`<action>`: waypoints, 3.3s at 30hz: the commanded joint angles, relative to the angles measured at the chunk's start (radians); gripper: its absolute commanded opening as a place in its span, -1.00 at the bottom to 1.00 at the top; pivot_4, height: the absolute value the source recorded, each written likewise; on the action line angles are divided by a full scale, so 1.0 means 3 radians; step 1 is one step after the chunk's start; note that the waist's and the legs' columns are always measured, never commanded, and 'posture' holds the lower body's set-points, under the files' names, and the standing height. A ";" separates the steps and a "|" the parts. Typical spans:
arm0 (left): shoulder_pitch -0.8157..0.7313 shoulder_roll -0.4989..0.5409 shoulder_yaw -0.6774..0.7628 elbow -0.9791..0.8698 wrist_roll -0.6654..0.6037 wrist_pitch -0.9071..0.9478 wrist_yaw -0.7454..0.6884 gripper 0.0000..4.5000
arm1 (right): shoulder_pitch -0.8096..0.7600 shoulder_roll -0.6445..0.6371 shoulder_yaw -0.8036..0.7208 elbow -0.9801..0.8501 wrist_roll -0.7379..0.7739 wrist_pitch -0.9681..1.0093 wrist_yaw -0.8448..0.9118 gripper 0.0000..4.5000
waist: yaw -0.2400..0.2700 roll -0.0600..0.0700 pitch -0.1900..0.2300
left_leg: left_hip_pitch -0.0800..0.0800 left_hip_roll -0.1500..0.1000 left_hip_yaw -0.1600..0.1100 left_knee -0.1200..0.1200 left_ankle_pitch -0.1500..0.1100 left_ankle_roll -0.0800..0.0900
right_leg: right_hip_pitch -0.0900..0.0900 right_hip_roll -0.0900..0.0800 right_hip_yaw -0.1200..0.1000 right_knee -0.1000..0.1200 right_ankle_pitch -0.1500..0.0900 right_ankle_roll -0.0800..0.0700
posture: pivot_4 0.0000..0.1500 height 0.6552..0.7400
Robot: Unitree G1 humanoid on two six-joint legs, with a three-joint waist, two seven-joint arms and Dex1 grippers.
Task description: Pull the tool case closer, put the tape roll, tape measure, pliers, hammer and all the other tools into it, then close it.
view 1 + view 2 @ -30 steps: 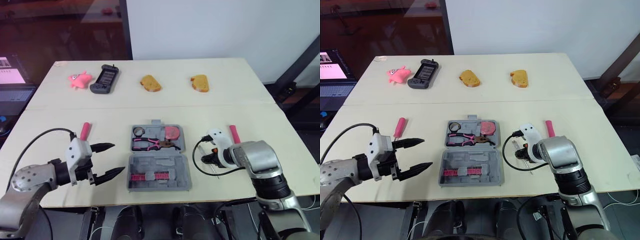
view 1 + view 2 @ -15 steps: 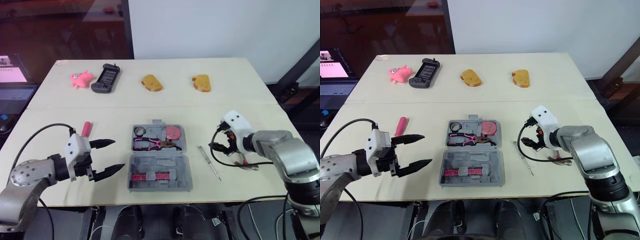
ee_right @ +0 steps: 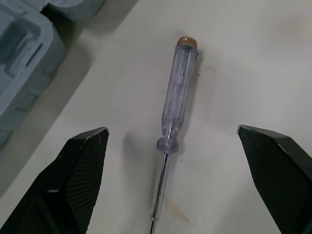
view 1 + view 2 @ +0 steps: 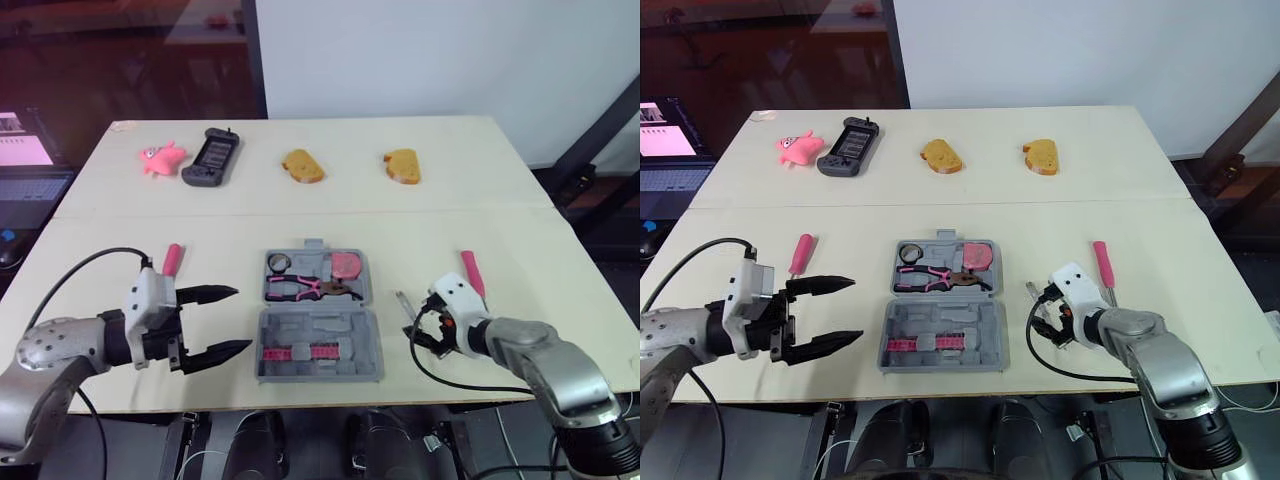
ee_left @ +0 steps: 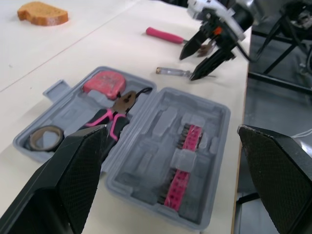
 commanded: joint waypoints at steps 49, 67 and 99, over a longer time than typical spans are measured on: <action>0.0735 -0.0076 0.0770 0.0158 0.0152 -0.0382 -0.0127 1.00 | -0.3848 0.0066 0.2993 0.0610 0.0316 0.0933 0.1789 -0.99 | -0.0023 0.0003 0.0001 | -0.0009 0.0003 0.0002 0.0002 -0.0001 0.0002 | -0.0013 -0.0008 -0.0003 0.0003 0.0002 -0.0004 | 1.00 0.50; 0.1076 -0.0232 0.0793 -0.0172 0.0149 -0.0348 0.0091 1.00 | -0.3610 0.0977 0.3238 0.1334 0.0003 0.0891 0.1238 -0.99 | -0.0026 0.0002 0.0000 | -0.0024 0.0003 0.0001 0.0011 -0.0001 0.0001 | -0.0022 -0.0006 -0.0011 0.0007 0.0005 -0.0004 | 1.00 0.50; 0.1061 -0.0217 0.0785 -0.0168 0.0161 -0.0325 0.0155 1.00 | -0.3549 0.1279 0.3103 0.1687 -0.0268 0.0549 0.1046 0.23 | -0.0033 0.0002 0.0000 | -0.0025 0.0004 0.0001 0.0010 0.0000 -0.0001 | -0.0022 -0.0004 -0.0013 0.0007 0.0005 -0.0005 | 1.00 0.50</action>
